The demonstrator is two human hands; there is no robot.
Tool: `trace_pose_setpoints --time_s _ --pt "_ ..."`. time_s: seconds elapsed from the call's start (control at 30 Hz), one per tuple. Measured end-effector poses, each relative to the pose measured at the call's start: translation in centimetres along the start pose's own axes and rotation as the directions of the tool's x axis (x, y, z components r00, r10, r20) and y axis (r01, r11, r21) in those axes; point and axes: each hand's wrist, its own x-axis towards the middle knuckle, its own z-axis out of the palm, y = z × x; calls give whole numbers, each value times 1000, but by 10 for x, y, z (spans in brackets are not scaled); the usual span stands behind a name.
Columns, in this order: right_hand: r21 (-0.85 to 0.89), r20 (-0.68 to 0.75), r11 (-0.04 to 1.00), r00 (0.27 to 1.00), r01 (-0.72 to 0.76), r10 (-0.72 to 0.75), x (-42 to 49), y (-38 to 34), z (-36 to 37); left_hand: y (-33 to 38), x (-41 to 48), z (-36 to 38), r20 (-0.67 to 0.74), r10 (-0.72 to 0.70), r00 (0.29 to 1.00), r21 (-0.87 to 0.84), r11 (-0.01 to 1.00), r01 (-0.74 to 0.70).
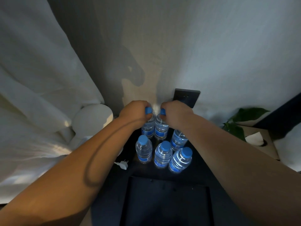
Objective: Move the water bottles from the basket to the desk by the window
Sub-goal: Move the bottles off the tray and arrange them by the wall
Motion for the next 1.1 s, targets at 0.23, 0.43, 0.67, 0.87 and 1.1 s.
trace_pose_setpoints --time_s 0.23,0.43,0.67,0.87,1.1 --pt "-56 80 998 996 -28 32 -2 -9 -9 4 -2 -1 -9 -8 1000 37 999 8" --pt "7 52 999 998 -39 39 -5 -7 -5 6 -3 -1 -3 -45 999 51 998 45" --pt "92 -38 995 998 -36 40 -13 1 13 6 -5 10 -95 -142 985 97 984 151" --pt "51 -41 998 998 -37 39 -11 2 12 1 -11 2 -46 -61 997 -17 998 60" --pt "48 -108 997 992 -59 64 -14 -6 20 2 -9 1 -42 -8 999 6 1000 8"
